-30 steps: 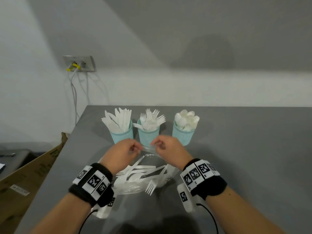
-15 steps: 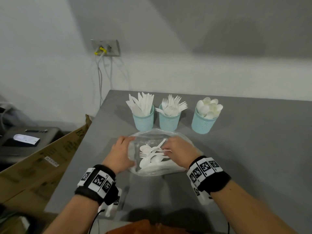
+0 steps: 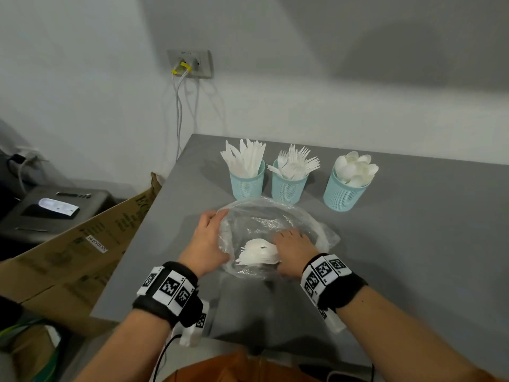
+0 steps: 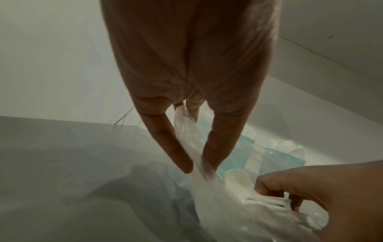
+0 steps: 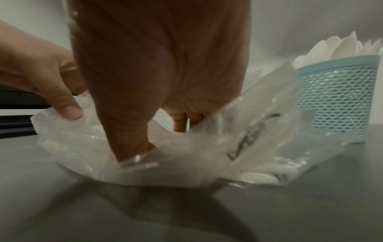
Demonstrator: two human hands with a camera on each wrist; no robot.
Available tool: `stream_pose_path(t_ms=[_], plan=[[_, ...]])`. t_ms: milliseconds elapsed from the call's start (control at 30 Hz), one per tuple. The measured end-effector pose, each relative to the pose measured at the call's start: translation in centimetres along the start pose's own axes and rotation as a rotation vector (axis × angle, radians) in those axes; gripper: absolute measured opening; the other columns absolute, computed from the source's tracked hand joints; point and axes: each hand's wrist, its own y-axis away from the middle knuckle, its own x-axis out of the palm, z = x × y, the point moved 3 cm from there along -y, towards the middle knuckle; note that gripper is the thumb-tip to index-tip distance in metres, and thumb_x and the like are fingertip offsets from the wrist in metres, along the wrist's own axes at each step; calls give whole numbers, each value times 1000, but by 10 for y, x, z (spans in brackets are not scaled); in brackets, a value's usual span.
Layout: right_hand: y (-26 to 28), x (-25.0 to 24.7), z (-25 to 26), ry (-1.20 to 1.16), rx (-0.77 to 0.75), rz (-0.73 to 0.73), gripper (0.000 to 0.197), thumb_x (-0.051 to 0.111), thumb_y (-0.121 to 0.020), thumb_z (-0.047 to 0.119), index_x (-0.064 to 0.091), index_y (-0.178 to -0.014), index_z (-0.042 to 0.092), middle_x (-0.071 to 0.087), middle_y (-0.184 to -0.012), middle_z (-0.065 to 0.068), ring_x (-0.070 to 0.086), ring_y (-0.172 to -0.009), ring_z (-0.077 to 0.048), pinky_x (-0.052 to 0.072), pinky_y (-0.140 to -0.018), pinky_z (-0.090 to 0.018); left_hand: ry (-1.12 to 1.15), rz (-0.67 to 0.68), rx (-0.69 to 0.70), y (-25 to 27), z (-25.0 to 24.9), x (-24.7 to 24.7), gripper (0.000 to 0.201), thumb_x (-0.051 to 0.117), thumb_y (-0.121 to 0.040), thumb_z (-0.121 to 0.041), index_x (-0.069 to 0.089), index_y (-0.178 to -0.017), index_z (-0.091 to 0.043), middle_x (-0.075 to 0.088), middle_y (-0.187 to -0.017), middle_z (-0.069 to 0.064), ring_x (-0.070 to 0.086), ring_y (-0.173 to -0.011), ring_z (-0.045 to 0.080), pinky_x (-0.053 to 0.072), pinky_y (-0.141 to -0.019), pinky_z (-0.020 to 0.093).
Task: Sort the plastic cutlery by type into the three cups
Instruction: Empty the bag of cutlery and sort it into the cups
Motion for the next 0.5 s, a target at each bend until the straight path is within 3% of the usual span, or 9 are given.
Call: stream_pose_path(t_ms=[133,367,500], plan=[[-2,2,7,-8,23,26,58,70,-74,28,44,-123,12,49,-127,-9,44,-122,-29,35,-103,-46,4,20,-9,1,-3,1,100,77,-66,2,25,-149,-19,24,-140,4,39,-123,19,35,-94,16],[-4,-1,2,-159,29,-50,59,52,-86,53,42,-130,17,57,-128,-6,53,-119,-28,35,-98,-43,9,24,-32,0,-3,-1,100,75,-66,4,24,-149,-19,23,-142,4,39,-124,21,38,-93,18],[-1,-12,-1,-222,31,-55,47,49,-88,52,55,-116,14,63,-116,-8,59,-108,-31,42,-92,-40,6,11,-39,-2,-2,-3,99,74,-67,4,23,-149,-20,22,-142,3,39,-125,22,40,-94,20]])
